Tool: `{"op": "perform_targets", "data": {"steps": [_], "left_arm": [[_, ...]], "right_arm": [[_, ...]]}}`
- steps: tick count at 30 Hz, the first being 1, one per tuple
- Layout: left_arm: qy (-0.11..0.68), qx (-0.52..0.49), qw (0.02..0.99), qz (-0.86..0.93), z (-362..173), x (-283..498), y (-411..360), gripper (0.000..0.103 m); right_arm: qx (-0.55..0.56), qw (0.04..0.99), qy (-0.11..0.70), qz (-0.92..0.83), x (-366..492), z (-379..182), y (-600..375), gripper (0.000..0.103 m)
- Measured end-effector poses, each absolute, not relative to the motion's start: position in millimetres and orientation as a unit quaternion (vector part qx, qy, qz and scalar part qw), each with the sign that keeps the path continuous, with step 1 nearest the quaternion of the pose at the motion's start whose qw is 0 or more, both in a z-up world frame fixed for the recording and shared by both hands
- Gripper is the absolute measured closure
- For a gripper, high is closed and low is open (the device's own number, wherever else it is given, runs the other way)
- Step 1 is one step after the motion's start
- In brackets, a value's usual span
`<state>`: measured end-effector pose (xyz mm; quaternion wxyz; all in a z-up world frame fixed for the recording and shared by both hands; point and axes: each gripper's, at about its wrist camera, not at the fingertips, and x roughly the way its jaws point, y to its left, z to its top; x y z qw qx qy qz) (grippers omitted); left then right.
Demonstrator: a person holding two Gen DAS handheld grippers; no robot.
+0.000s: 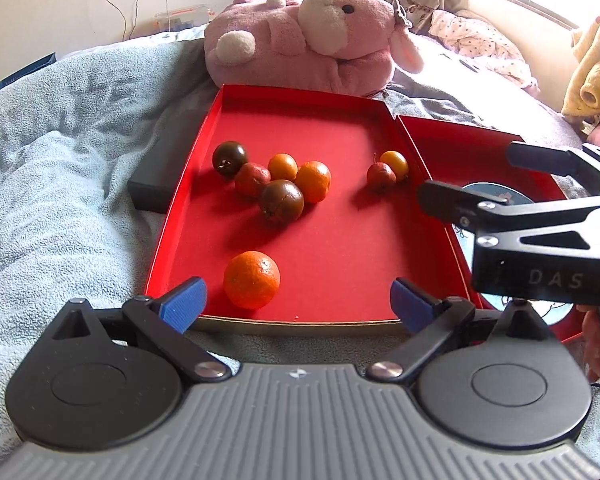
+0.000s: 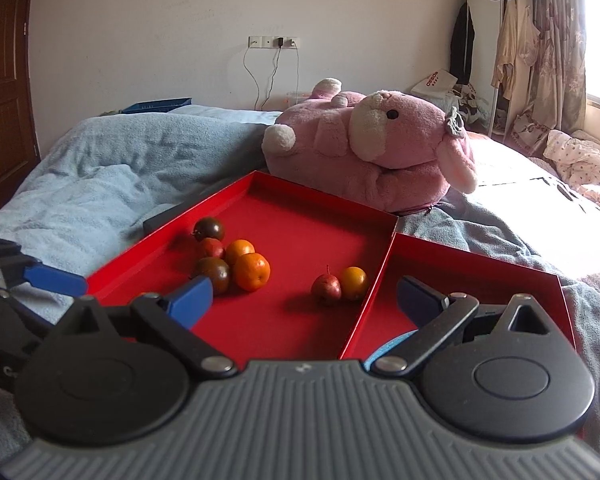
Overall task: Organize fruits
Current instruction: 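Move the right tool toward the dark brown tomato in the red tray, then close the right tool on the dark brown tomato and lift it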
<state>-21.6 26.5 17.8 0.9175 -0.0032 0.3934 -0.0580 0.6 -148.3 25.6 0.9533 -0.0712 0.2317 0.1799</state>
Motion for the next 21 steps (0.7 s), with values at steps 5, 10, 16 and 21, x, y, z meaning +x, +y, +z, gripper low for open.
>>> {"op": "perform_targets", "data": {"steps": [5, 10, 16, 21], "left_arm": [[0.411, -0.027, 0.910, -0.045, 13, -10, 34, 0.014], [0.447, -0.044, 0.893, -0.036, 1, 8, 36, 0.036], [0.443, -0.032, 0.896, -0.018, -1, 14, 33, 0.036], [0.442, -0.052, 0.895, -0.024, 1, 12, 40, 0.038]], "right_arm": [[-0.061, 0.951, 0.237, 0.190, 8, 19, -146, 0.003], [-0.056, 0.948, 0.246, 0.196, 15, 15, -147, 0.003], [-0.056, 0.945, 0.251, 0.201, 26, 16, -142, 0.004], [-0.064, 0.927, 0.278, 0.245, 46, 15, -123, 0.031]]}}
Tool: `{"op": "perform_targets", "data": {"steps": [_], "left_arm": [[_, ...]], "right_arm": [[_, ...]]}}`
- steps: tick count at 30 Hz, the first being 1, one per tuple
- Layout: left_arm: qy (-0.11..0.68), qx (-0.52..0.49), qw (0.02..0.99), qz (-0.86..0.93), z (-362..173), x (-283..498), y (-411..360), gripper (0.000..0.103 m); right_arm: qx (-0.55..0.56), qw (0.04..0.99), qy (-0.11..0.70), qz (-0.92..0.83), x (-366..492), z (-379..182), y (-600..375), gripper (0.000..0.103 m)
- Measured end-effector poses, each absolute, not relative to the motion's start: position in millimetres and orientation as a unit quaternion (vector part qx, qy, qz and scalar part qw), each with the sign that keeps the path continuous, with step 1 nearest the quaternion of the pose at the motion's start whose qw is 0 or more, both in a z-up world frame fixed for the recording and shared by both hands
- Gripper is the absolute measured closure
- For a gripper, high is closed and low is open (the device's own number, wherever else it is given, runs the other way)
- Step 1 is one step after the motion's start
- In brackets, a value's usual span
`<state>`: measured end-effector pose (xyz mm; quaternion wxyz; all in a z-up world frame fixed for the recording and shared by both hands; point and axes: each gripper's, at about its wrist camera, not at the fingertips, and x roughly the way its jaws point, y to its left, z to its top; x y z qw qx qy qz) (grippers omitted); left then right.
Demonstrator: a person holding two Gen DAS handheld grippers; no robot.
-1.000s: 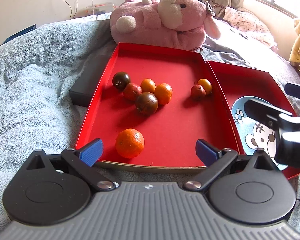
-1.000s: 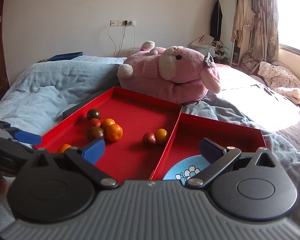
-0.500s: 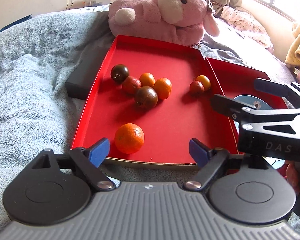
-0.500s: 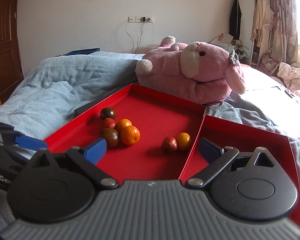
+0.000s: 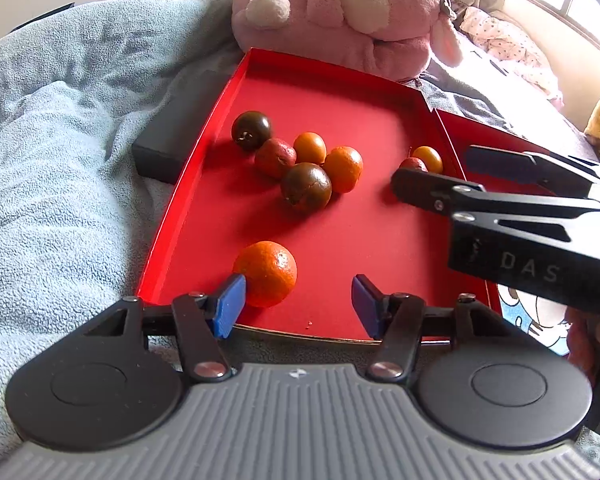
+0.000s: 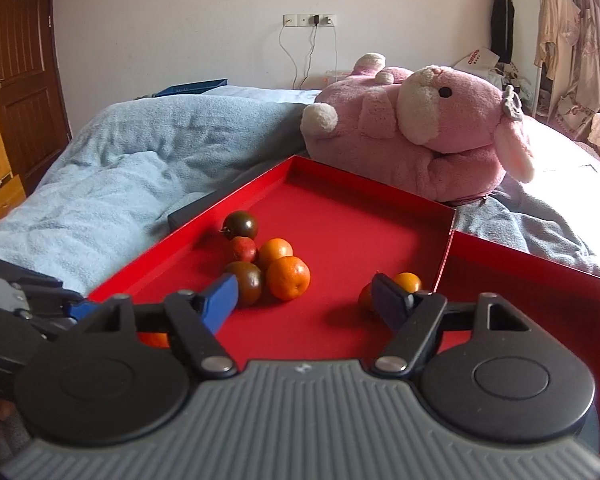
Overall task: Organize fruits
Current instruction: 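Close the right tool on the dark brown tomato and lift it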
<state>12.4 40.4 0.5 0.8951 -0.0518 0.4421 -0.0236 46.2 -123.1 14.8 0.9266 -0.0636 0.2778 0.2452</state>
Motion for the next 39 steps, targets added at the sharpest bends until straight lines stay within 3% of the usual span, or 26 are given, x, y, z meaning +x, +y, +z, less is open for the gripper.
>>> {"op": "perform_targets", "data": {"steps": [11, 16, 18, 23, 26, 28, 36, 39], "left_arm": [[0.447, -0.056, 0.892, -0.022, -1, 13, 42, 0.038], [0.434, -0.059, 0.899, -0.021, 2, 10, 43, 0.063], [0.432, -0.064, 0.899, -0.021, 3, 10, 45, 0.067], [0.439, -0.065, 0.896, -0.015, 2, 10, 45, 0.066], [0.444, -0.070, 0.893, -0.013, 1, 10, 46, 0.060], [0.446, -0.072, 0.892, -0.009, 0, 10, 47, 0.050], [0.448, -0.084, 0.890, -0.011, -1, 10, 52, 0.047], [0.449, -0.093, 0.889, -0.014, -1, 11, 56, 0.046]], "right_arm": [[-0.101, 0.890, 0.341, 0.285, 75, -10, -89, 0.033], [-0.097, 0.892, 0.346, 0.275, 81, -17, -94, 0.033], [-0.089, 0.890, 0.350, 0.278, 84, -18, -95, 0.033], [-0.045, 0.863, 0.381, 0.330, 87, -16, -88, 0.033], [-0.034, 0.855, 0.394, 0.335, 90, -20, -80, 0.033], [-0.019, 0.856, 0.398, 0.329, 95, -23, -78, 0.034], [-0.035, 0.868, 0.392, 0.304, 105, -36, -62, 0.057], [-0.044, 0.873, 0.383, 0.300, 108, -37, -59, 0.059]]}}
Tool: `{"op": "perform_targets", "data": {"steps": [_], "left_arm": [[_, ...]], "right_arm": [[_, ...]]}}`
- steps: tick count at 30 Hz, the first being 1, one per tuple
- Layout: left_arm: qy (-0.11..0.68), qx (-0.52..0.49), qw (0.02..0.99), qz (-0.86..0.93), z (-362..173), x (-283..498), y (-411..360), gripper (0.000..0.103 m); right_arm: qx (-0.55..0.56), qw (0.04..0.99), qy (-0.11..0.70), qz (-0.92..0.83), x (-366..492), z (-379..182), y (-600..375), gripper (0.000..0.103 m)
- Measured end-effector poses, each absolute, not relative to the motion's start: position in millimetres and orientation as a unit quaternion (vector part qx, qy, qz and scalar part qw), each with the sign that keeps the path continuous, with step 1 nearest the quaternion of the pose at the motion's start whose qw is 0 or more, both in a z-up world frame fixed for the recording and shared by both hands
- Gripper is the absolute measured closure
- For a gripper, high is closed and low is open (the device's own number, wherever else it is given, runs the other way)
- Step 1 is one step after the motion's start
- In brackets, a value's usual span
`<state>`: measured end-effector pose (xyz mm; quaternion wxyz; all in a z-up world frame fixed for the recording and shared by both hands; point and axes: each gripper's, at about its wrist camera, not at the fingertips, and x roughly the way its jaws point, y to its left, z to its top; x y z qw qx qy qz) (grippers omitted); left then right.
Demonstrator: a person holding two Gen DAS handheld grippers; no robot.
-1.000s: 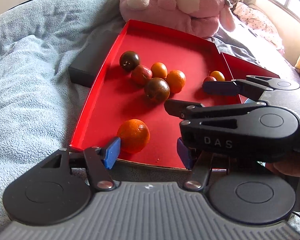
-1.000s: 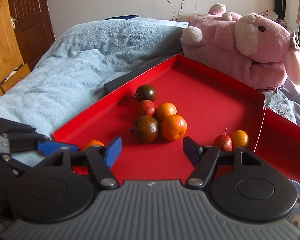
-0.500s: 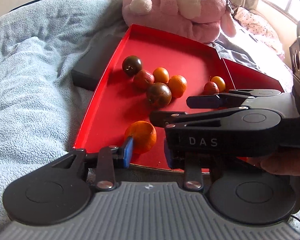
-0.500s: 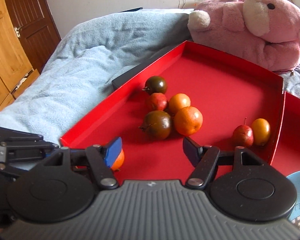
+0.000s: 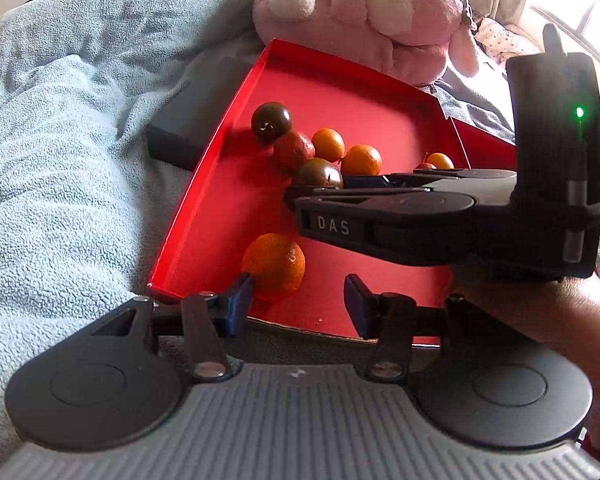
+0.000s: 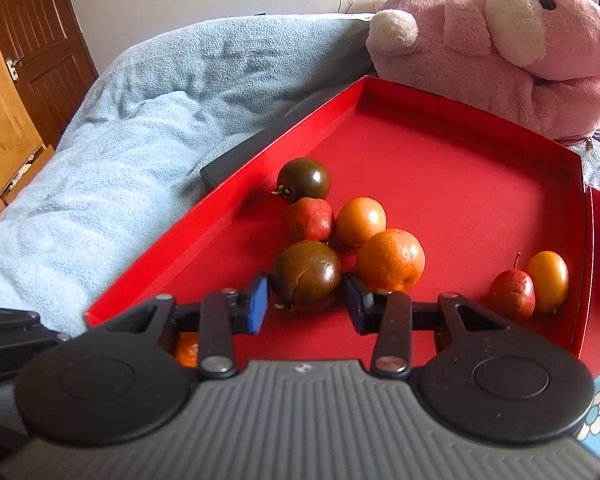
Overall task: Organize fruits
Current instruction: 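Close the right tool on the dark brown tomato and lift it, then grasp an orange with the left tool while the right tool carries the dark tomato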
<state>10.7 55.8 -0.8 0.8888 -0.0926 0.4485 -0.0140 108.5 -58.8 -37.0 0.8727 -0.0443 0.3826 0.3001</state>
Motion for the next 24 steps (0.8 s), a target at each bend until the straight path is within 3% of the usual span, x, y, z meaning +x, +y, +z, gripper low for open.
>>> {"op": "perform_targets", "data": {"steps": [5, 10, 17, 20, 24], "left_arm": [[0.448, -0.103, 0.888, -0.018, 0, 11, 59, 0.045], [0.450, -0.110, 0.886, -0.023, -1, 13, 60, 0.037], [0.451, -0.111, 0.885, -0.011, -1, 17, 61, 0.037], [0.450, -0.113, 0.886, -0.003, -1, 17, 63, 0.041], [0.444, -0.104, 0.890, -0.003, 0, 15, 62, 0.058]], "right_arm": [[-0.066, 0.876, 0.370, 0.303, 103, -37, -55, 0.060], [-0.028, 0.886, 0.345, 0.308, 83, -19, -74, 0.060], [0.043, 0.896, 0.335, 0.288, 55, -7, -121, 0.060], [0.055, 0.901, 0.329, 0.276, 47, -3, -134, 0.060], [0.069, 0.905, 0.323, 0.270, 41, 2, -144, 0.060]]}}
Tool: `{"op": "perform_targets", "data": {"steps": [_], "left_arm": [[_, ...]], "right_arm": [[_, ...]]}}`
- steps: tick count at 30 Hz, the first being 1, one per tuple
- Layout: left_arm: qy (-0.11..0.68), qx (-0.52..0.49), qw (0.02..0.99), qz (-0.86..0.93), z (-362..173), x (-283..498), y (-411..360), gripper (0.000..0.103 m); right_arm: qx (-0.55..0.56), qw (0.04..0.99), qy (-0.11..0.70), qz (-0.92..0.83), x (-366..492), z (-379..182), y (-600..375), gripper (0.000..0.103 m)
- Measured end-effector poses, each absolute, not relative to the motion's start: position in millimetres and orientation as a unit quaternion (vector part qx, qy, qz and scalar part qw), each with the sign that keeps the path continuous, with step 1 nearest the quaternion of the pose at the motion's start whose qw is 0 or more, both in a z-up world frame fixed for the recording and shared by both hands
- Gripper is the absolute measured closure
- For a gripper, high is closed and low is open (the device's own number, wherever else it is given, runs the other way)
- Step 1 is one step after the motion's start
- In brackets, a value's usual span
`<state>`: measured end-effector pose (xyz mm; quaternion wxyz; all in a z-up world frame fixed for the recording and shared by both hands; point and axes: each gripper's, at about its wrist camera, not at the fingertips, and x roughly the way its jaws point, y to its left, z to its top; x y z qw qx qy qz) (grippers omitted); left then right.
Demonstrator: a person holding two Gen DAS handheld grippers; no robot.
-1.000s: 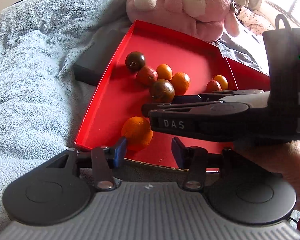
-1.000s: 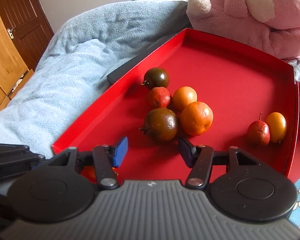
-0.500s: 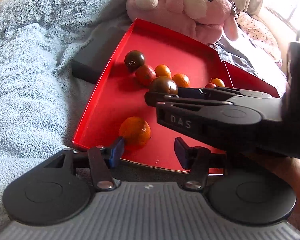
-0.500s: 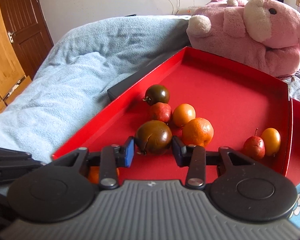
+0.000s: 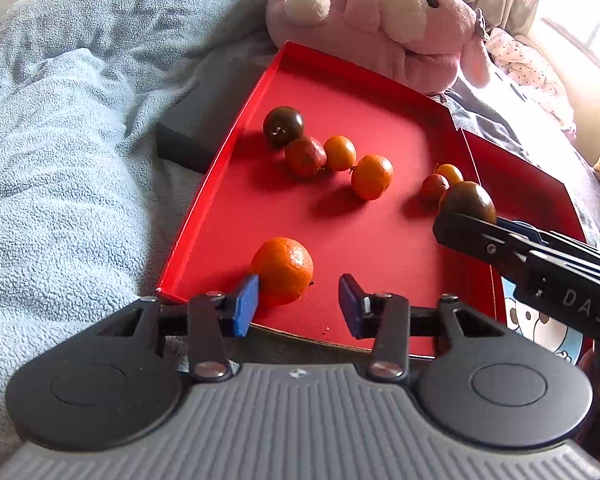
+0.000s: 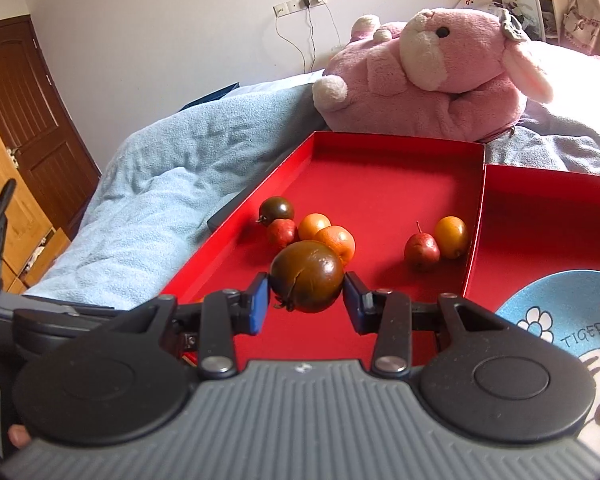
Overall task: Organize fruits
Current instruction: 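Grasp an orange with the left tool while the right tool carries the dark tomato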
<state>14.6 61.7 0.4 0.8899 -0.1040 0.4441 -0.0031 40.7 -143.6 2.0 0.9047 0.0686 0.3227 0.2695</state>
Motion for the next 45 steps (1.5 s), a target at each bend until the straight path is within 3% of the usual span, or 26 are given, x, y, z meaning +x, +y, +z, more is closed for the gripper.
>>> {"op": "perform_targets", "data": {"steps": [8, 12, 13, 14, 19, 21, 23, 24, 45], "left_arm": [[0.440, -0.070, 0.895, 0.005, 1, 12, 52, 0.087], [0.447, -0.052, 0.893, 0.013, -1, 13, 48, 0.085], [0.449, -0.055, 0.892, 0.013, -1, 13, 50, 0.069], [0.452, -0.056, 0.890, 0.018, -2, 14, 51, 0.061], [0.459, -0.061, 0.886, 0.022, -3, 22, 53, 0.031], [0.470, -0.050, 0.881, 0.020, -6, 28, 49, 0.032], [0.486, -0.049, 0.873, 0.015, -12, 37, 48, 0.046], [0.493, -0.057, 0.868, 0.005, -14, 39, 49, 0.059], [0.426, 0.033, 0.904, 0.020, 7, 22, 10, 0.059]], "right_arm": [[0.069, 0.905, 0.328, 0.261, 30, 1, -149, 0.060], [0.063, 0.905, 0.333, 0.257, 24, 1, -152, 0.060], [0.061, 0.905, 0.335, 0.255, 23, 1, -153, 0.060], [0.060, 0.906, 0.335, 0.253, 22, 2, -154, 0.060], [0.069, 0.907, 0.337, 0.243, 20, 3, -161, 0.060], [0.072, 0.906, 0.340, 0.242, 21, 2, -162, 0.060], [0.072, 0.905, 0.343, 0.241, 22, 1, -162, 0.060], [0.072, 0.905, 0.343, 0.242, 22, 1, -162, 0.060], [0.060, 0.912, 0.332, 0.234, 2, 7, -178, 0.060]]}}
